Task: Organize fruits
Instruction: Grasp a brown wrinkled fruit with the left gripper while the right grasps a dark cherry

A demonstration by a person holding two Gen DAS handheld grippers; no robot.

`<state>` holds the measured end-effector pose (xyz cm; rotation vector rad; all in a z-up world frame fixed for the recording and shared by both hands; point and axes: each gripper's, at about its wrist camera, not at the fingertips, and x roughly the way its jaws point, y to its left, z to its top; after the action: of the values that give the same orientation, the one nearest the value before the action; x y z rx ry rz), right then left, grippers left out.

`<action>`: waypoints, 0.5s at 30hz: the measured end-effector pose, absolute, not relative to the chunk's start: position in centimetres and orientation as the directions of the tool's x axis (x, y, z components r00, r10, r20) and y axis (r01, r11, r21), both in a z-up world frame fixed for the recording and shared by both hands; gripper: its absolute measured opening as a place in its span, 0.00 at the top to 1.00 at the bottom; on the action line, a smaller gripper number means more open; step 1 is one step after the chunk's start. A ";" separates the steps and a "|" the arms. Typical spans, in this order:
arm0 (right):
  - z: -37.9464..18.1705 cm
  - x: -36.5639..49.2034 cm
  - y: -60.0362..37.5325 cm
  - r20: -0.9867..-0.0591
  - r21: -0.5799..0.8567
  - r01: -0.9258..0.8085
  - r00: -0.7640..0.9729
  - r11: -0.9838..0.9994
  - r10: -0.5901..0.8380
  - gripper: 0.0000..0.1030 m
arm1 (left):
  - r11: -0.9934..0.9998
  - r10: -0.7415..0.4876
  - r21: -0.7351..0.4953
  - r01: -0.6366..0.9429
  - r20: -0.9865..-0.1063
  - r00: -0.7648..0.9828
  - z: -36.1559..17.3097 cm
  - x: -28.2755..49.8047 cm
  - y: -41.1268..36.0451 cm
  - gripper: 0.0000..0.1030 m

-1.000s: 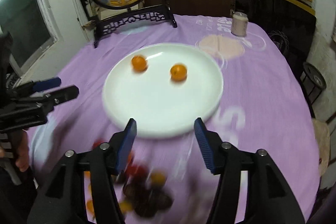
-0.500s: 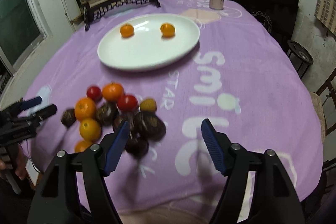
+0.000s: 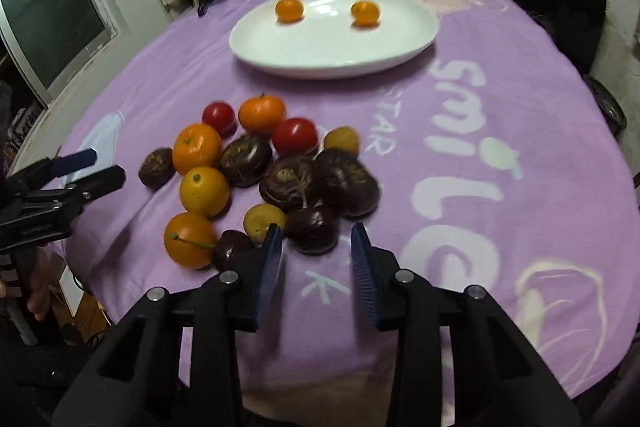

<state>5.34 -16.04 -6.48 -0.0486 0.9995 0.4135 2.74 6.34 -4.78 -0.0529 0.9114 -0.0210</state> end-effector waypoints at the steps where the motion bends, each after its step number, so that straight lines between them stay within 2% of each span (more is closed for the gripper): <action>1: -6.9 5.6 -15.6 -0.829 0.135 -0.360 0.469 0.923 0.304 0.64 | 0.999 -0.040 -0.053 -0.004 -0.791 0.610 -4.9 2.8 6.3 0.13; 3: -7.7 6.3 -14.9 -0.831 0.129 -0.368 0.466 0.921 0.303 0.71 | 0.999 -0.038 -0.053 -0.006 -0.794 0.607 -5.0 2.8 6.4 0.13; 15: -5.6 4.3 -17.1 -0.798 0.128 -0.320 0.528 0.939 0.289 0.71 | 0.999 -0.042 -0.037 0.020 -0.819 0.572 -7.0 4.8 5.0 0.14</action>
<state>4.26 -17.12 -5.64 -0.0356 0.9466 0.3642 4.77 5.03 -6.97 -0.0245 0.9610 -0.0364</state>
